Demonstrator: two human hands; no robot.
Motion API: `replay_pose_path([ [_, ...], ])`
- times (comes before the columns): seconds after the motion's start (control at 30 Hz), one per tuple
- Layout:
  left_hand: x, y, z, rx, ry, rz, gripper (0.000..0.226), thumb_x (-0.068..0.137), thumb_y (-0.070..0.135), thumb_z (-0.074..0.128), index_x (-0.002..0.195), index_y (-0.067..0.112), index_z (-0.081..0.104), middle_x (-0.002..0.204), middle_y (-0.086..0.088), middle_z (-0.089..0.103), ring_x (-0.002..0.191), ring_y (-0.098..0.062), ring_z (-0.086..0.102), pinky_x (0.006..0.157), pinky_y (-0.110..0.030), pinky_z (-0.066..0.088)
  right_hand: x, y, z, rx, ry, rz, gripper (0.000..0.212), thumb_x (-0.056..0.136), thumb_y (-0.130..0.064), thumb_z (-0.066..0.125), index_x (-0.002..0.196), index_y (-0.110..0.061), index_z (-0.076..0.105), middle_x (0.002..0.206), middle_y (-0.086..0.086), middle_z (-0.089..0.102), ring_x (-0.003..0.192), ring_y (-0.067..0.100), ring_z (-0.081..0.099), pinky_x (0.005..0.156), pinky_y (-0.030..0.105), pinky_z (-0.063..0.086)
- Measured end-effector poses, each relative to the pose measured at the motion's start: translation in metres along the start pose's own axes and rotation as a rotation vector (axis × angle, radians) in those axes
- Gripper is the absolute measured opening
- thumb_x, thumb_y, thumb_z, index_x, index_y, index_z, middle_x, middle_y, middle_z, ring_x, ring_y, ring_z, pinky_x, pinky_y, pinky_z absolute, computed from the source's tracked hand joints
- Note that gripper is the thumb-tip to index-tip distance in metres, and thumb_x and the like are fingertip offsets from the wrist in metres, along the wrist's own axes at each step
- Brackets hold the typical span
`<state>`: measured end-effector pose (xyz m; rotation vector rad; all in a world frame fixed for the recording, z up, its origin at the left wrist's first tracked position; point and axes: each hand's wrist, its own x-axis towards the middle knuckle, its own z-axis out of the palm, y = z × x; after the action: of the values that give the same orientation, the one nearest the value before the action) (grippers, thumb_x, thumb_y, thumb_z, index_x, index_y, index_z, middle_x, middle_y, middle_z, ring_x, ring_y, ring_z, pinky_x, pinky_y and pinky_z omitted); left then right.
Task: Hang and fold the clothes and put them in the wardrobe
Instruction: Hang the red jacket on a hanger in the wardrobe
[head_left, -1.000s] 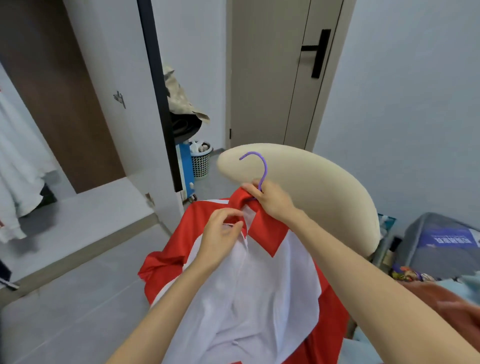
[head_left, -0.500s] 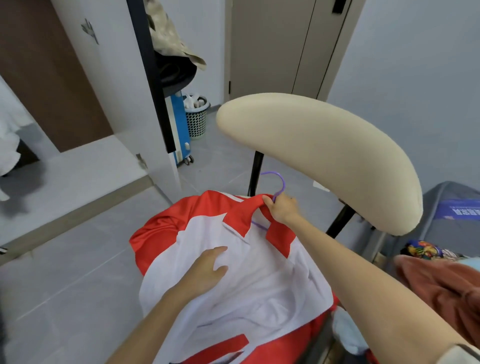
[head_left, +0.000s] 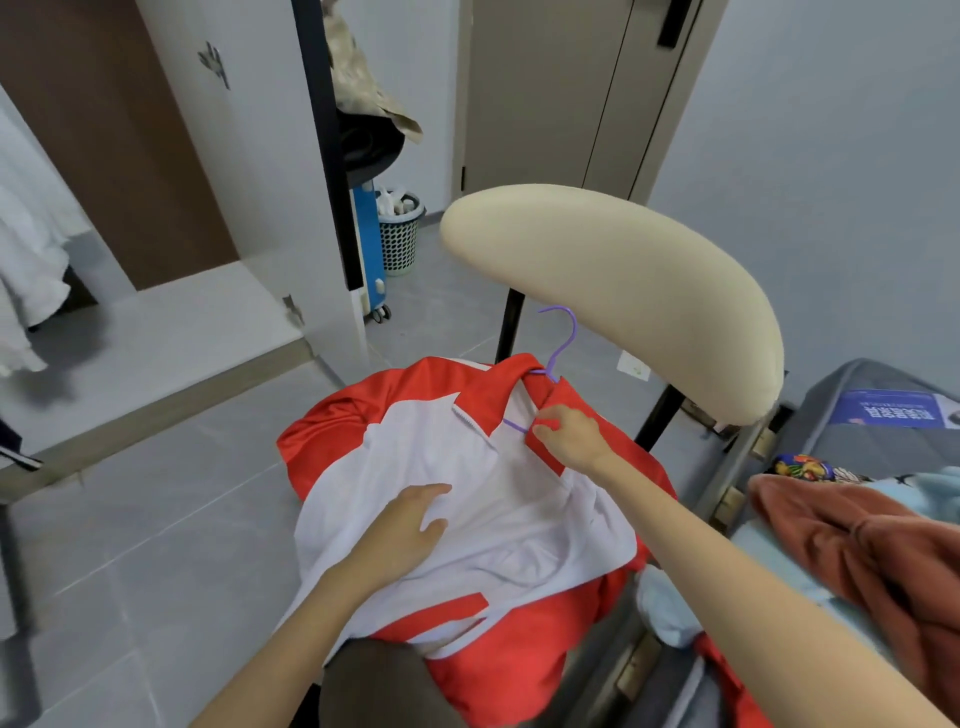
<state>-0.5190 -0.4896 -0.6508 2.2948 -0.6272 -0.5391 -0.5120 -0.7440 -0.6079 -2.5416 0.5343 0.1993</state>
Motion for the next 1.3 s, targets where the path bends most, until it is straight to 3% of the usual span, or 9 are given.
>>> replay_pose_path([
  [0.1, -0.016, -0.002, -0.002, 0.033, 0.043, -0.009, 0.044, 0.098, 0.019, 0.053, 0.141, 0.020, 0.044, 0.143, -0.003, 0.045, 0.132, -0.018, 0.041, 0.107, -0.019, 0.025, -0.037, 0.002, 0.005, 0.117, -0.042, -0.085, 0.027, 0.095, -0.014, 0.050, 0.116, -0.010, 0.067, 0.126, 0.002, 0.060, 0.115, 0.022, 0.055, 0.093, 0.022, 0.037],
  [0.2, -0.033, -0.013, 0.000, 0.143, 0.080, -0.083, 0.043, 0.097, 0.023, 0.053, 0.139, 0.023, 0.047, 0.143, -0.003, 0.047, 0.131, -0.025, 0.040, 0.108, -0.028, 0.029, -0.075, 0.004, 0.019, 0.152, -0.136, -0.156, 0.025, 0.095, -0.014, 0.052, 0.116, -0.013, 0.066, 0.124, -0.003, 0.062, 0.104, 0.011, 0.056, 0.081, 0.013, 0.034],
  [0.43, -0.059, -0.039, 0.002, 0.226, 0.009, -0.246, 0.050, 0.092, 0.035, 0.059, 0.139, 0.022, 0.047, 0.146, -0.005, 0.045, 0.135, -0.026, 0.039, 0.110, -0.036, 0.031, -0.123, -0.001, 0.062, 0.032, -0.447, -0.269, 0.030, 0.090, -0.016, 0.062, 0.119, -0.017, 0.067, 0.129, -0.004, 0.059, 0.116, 0.011, 0.052, 0.092, 0.013, 0.035],
  [0.5, -0.064, -0.042, 0.002, 0.201, 0.008, -0.266, 0.053, 0.089, 0.033, 0.064, 0.138, 0.021, 0.049, 0.144, -0.005, 0.046, 0.134, -0.025, 0.040, 0.110, -0.036, 0.033, -0.126, -0.004, 0.069, -0.076, -0.474, -0.297, 0.038, 0.086, -0.022, 0.067, 0.124, -0.022, 0.064, 0.133, -0.007, 0.057, 0.122, 0.014, 0.050, 0.100, 0.022, 0.039],
  [0.73, -0.060, -0.048, 0.009, 0.221, 0.108, -0.301, 0.046, 0.090, 0.015, 0.058, 0.135, 0.016, 0.048, 0.126, -0.013, 0.056, 0.114, -0.028, 0.054, 0.090, -0.031, 0.042, -0.125, -0.003, 0.085, -0.540, -0.138, -0.431, 0.036, 0.098, -0.017, 0.042, 0.127, -0.031, 0.057, 0.131, -0.007, 0.060, 0.121, 0.020, 0.049, 0.098, 0.035, 0.033],
  [0.9, -0.048, -0.040, 0.004, 0.189, 0.244, -0.241, 0.027, 0.093, 0.007, 0.048, 0.113, 0.007, 0.066, 0.115, -0.010, 0.067, 0.108, -0.027, 0.059, 0.084, -0.027, 0.040, -0.125, -0.018, 0.057, -0.483, 0.224, -0.567, 0.026, 0.095, -0.019, 0.052, 0.108, -0.034, 0.069, 0.108, -0.017, 0.068, 0.096, 0.021, 0.047, 0.071, 0.031, 0.014],
  [1.0, -0.036, -0.015, -0.021, -0.170, 0.328, -0.200, 0.013, 0.091, 0.010, 0.057, 0.083, 0.009, 0.067, 0.075, -0.007, 0.065, 0.072, -0.018, 0.059, 0.069, -0.027, 0.040, -0.118, -0.032, 0.038, -0.378, 0.466, -0.655, 0.025, 0.079, -0.004, 0.070, 0.087, -0.027, 0.076, 0.091, -0.012, 0.072, 0.079, 0.028, 0.052, 0.067, 0.032, 0.015],
  [1.1, -0.018, 0.017, -0.051, -0.688, 0.376, -0.215, 0.026, 0.092, 0.002, 0.057, 0.067, 0.009, 0.060, 0.046, 0.004, 0.050, 0.040, -0.004, 0.045, 0.051, -0.021, 0.041, -0.101, -0.040, 0.018, -0.217, 0.500, -0.554, 0.027, 0.078, 0.003, 0.061, 0.084, -0.020, 0.073, 0.094, -0.005, 0.070, 0.081, 0.029, 0.055, 0.066, 0.032, 0.025],
  [1.3, 0.035, 0.086, -0.071, -1.215, 0.331, -0.123, 0.011, 0.094, 0.000, 0.057, 0.087, 0.007, 0.061, 0.072, -0.007, 0.057, 0.054, -0.008, 0.058, 0.057, -0.016, 0.054, -0.056, -0.021, -0.020, 0.196, 0.654, -0.213, 0.031, 0.077, 0.013, 0.042, 0.083, -0.007, 0.066, 0.100, 0.014, 0.062, 0.091, 0.034, 0.059, 0.070, 0.026, 0.032],
])
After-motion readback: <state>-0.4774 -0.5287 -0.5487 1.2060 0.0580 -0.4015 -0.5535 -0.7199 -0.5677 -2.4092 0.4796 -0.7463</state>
